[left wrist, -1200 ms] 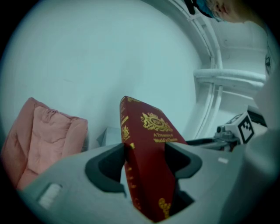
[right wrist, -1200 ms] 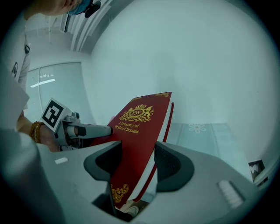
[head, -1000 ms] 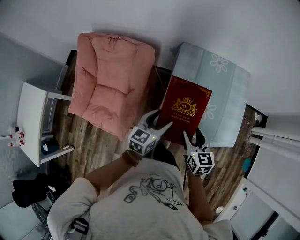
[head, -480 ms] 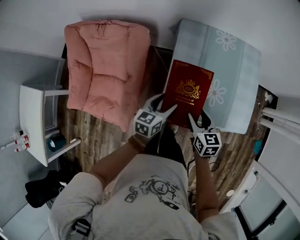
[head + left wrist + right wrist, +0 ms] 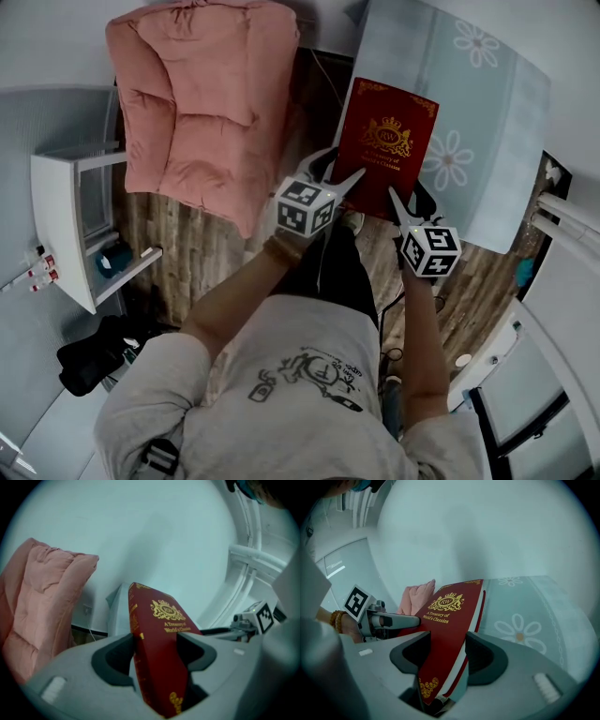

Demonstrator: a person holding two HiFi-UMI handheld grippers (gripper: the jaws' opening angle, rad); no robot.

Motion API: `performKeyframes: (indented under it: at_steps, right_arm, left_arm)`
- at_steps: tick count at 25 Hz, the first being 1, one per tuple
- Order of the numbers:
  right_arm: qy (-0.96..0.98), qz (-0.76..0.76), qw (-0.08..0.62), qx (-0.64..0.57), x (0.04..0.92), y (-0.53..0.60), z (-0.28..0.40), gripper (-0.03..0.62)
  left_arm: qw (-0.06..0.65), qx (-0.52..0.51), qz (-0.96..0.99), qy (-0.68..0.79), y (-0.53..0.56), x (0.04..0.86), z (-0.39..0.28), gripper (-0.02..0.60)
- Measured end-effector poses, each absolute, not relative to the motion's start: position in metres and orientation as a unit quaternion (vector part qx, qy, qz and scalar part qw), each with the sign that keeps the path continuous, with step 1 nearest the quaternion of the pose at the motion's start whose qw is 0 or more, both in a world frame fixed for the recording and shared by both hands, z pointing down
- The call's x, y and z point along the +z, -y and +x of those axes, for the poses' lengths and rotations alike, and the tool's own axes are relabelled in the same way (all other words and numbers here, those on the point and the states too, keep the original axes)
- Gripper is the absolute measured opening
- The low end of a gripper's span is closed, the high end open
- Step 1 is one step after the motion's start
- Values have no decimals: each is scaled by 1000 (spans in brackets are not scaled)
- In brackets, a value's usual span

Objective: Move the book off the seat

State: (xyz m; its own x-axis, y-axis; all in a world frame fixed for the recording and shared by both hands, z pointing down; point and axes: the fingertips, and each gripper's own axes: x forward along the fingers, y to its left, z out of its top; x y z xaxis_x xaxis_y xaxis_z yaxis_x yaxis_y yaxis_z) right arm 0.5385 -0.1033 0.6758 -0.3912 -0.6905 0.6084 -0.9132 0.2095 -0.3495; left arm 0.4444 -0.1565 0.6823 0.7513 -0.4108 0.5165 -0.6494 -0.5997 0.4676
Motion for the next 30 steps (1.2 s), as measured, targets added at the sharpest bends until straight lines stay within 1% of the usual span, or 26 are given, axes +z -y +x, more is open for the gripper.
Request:
performKeyframes:
  at_steps: [16,26,30]
  right_arm:
    - [744,516,176,386,739,128,543,235]
    - [743,513,175,392,748,131,545,242]
    - [740,525,205,367,743,130,549,261]
  left_arm:
    - [348,204,866,296,184,745,450,287]
    - [338,205,871,293,187,751,451,293]
    - [325,224,871,292,185,745,447,291]
